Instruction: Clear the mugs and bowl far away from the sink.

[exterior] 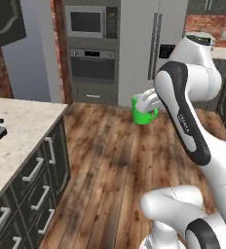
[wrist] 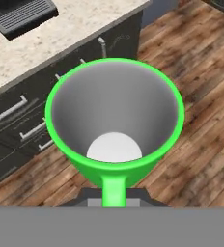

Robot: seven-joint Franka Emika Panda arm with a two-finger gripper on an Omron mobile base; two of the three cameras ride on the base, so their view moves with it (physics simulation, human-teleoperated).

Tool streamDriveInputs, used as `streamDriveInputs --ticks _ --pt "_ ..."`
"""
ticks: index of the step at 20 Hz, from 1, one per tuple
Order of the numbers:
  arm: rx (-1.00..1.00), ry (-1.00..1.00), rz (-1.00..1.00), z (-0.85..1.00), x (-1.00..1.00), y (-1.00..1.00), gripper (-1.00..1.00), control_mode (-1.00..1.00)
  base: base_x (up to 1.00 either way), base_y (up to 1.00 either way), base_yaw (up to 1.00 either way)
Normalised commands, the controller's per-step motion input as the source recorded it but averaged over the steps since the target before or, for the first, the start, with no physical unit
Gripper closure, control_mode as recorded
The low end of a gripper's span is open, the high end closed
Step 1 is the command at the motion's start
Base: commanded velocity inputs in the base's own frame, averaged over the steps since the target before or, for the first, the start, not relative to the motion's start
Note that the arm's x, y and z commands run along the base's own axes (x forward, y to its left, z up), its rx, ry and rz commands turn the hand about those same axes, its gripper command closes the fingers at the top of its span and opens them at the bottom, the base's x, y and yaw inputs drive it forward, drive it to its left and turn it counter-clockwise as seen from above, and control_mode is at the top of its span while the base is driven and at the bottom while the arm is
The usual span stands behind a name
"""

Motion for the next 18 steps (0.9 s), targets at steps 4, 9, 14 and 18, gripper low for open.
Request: streamDriveInputs --ticks 4,9,14,18 --pt "0.00 0.00 0.00 0.00 0.00 0.00 1.00 1.00 0.10 0.40 0.75" --pt "0.00 0.00 0.00 0.00 0.00 0.00 1.00 1.00 0.18 0.48 0.70" --pt "0.00 0.00 0.00 0.00 0.00 0.00 1.00 1.00 0.57 0.34 0.60" --pt "0.00 0.00 0.00 0.00 0.00 0.00 1.00 1.00 0.84 0.02 0.52"
